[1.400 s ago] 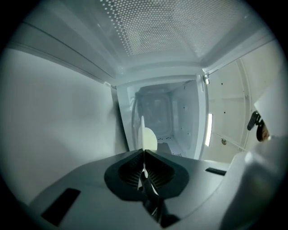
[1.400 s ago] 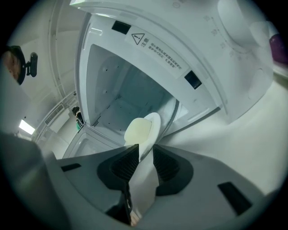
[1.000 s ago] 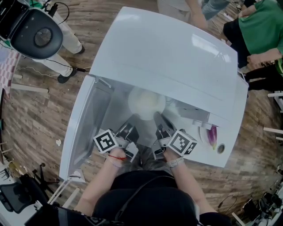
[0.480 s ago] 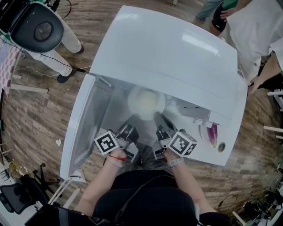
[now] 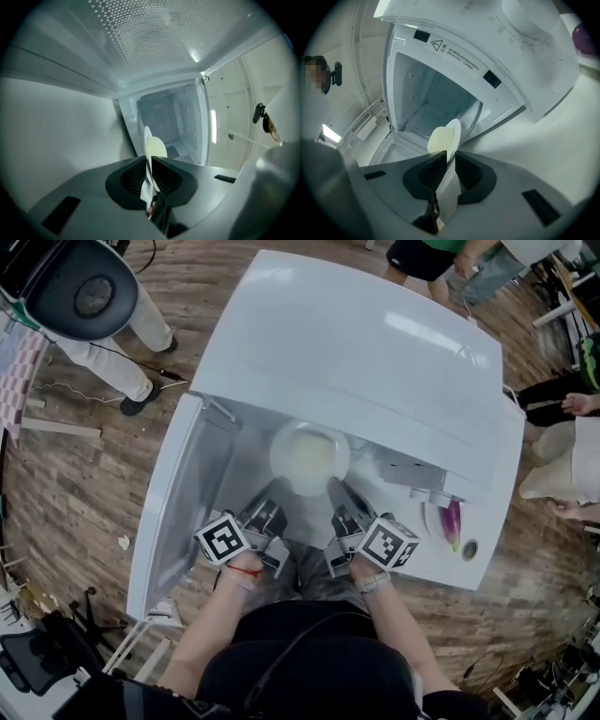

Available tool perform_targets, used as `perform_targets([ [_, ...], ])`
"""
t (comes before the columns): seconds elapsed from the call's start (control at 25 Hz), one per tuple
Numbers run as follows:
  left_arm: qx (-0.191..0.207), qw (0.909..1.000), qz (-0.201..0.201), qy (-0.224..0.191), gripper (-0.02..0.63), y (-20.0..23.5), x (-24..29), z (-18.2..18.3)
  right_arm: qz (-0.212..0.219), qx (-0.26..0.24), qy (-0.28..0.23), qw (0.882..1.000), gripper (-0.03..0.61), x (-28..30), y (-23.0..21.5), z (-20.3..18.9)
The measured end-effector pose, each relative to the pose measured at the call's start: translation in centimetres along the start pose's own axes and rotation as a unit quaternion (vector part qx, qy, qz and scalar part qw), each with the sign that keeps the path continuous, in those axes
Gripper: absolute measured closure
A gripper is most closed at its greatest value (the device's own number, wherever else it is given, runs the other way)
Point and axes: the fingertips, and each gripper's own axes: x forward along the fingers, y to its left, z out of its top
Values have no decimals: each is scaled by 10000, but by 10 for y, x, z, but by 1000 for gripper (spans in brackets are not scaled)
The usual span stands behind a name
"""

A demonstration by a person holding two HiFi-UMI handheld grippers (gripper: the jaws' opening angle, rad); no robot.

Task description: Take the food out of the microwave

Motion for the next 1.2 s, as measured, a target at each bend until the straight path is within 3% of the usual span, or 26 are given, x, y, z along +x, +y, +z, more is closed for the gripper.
perform_targets([
  [0.32,11,9997,245,-44,591,11,7,22,-39,3,25,10000,515,-2,-2,0],
  [0.52,50,9996,280,-31,591,15,9,24,2,-333,140,9993,517,-1,-1,0],
  [0.72,-336,9993,109,-120,592,12,8,19,101,-496,149,9986,517,-2,3,3],
  [0.88,62,9999,80,-40,592,9,5,20,121,-527,171,9984,517,-3,4,0],
  [1.12,-128,9997,160,-110,592,11,-3,16,150,-484,186,9985,517,-6,5,-6],
  [1.2,-21,9998,139,-101,592,10,-5,17,188,-494,176,9984,517,-6,6,-7],
])
